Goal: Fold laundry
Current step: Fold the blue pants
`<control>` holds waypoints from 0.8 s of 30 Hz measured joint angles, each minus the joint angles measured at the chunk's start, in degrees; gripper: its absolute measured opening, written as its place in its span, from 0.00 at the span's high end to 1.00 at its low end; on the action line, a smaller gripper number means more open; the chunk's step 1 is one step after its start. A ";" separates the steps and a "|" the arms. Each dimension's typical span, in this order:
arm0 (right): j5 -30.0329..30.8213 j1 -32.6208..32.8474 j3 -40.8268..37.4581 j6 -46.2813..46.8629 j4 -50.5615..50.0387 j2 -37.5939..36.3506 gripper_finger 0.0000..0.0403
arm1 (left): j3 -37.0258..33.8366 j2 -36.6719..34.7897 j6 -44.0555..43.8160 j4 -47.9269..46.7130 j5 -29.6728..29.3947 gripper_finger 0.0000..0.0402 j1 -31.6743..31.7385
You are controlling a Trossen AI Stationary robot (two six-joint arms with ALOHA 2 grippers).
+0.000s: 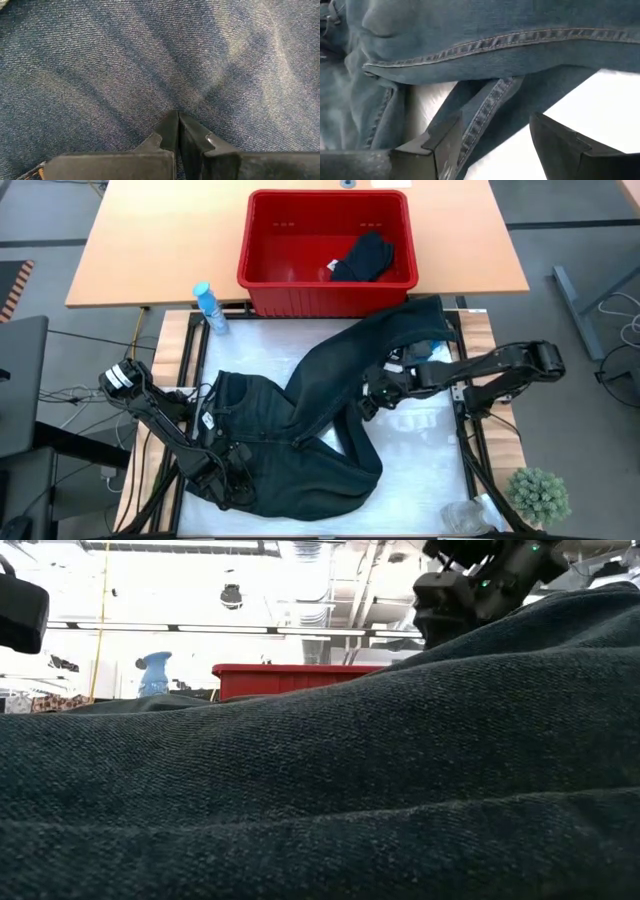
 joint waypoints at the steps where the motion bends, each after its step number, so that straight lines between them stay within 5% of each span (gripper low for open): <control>1: -0.03 0.00 0.00 0.00 0.26 0.54 0.37 | 0.00 0.02 0.17 0.02 -0.25 1.00 -0.02; 12: -2.91 0.07 0.00 2.74 5.61 12.57 0.39 | 0.00 0.02 0.90 0.00 -0.47 1.00 0.03; 15: -2.77 0.29 0.56 4.73 4.75 12.83 0.55 | 0.00 0.00 1.07 0.02 -0.44 1.00 0.05; 19: -1.07 2.01 2.36 6.21 2.67 10.24 0.92 | 0.00 0.00 2.03 0.02 -0.76 1.00 0.05; 24: 4.87 5.94 6.04 14.26 -7.32 5.20 0.93 | 0.00 0.00 3.87 0.04 -1.14 1.00 0.05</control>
